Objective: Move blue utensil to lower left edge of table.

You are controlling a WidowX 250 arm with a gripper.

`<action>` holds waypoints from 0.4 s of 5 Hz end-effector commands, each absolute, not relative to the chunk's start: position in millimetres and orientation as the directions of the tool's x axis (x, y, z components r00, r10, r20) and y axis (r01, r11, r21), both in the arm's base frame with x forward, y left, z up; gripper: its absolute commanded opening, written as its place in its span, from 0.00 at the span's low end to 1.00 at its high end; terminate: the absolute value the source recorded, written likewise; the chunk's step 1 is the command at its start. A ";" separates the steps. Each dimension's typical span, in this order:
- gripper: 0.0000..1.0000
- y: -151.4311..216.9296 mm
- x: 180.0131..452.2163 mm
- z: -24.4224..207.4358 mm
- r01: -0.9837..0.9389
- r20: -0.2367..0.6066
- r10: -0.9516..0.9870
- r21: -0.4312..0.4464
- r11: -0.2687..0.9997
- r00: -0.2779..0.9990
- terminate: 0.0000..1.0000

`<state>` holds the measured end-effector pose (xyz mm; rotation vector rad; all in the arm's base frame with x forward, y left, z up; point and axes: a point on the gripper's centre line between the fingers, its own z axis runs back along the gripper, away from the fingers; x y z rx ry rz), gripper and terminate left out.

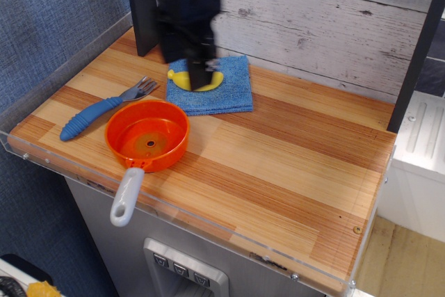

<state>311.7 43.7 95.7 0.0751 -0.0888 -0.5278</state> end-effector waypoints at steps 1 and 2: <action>1.00 -40.6 319.2 103.3 0.634 0.089 -0.641 0.095 0.768 0.763 0.00; 1.00 -79.4 307.5 102.9 0.710 0.079 -0.716 0.097 0.698 0.693 0.00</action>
